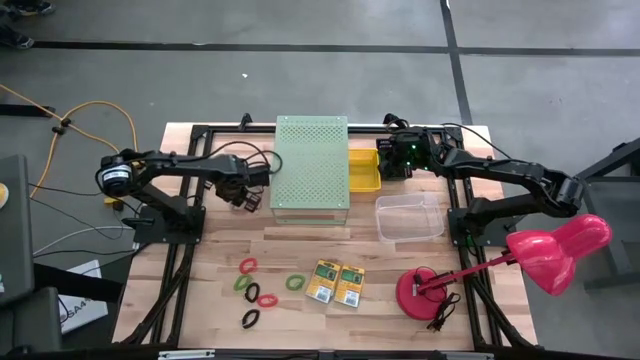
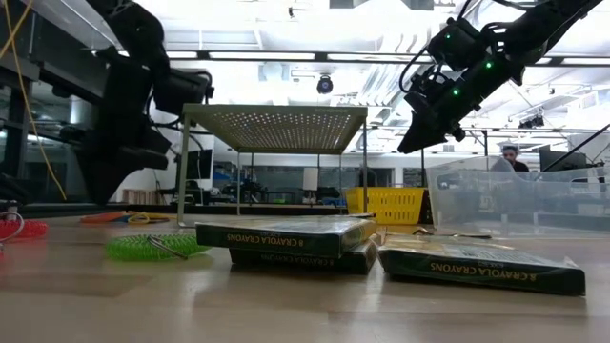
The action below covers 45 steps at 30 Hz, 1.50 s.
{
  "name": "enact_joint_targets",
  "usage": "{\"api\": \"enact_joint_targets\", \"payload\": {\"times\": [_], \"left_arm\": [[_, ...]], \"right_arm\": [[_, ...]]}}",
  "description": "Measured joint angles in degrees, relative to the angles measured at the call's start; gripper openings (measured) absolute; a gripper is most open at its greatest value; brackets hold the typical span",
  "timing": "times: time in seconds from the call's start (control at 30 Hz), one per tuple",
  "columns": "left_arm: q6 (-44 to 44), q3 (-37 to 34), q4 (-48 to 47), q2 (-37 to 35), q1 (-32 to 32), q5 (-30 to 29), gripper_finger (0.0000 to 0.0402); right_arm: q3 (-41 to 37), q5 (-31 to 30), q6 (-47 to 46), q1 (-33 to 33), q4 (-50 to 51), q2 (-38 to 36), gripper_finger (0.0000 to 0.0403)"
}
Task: Pick & Place Office Desk Supplies
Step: Put the orange rubber band into the black bin
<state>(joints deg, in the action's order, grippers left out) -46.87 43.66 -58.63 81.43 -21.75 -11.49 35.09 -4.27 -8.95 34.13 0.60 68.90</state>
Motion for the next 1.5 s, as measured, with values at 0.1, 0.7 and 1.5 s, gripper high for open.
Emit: {"api": "enact_joint_targets", "payload": {"times": [0.1, 0.7, 1.5], "left_arm": [[0.55, 0.00, 0.19, 0.00, -1.41, 0.09, 0.0075], [11.54, 0.04, 1.66, 0.00, -8.38, 8.35, 0.0075], [8.26, -0.07, 1.18, 5.82, -9.88, 8.61, 0.0075]], "right_arm": [[0.00, 0.00, 0.00, 0.00, 0.02, 0.00, 0.0074], [0.00, 0.00, 0.15, 0.00, 0.02, 0.00, 0.0074], [0.00, -0.02, 0.17, 0.00, 0.04, 0.00, 0.0074]]}}
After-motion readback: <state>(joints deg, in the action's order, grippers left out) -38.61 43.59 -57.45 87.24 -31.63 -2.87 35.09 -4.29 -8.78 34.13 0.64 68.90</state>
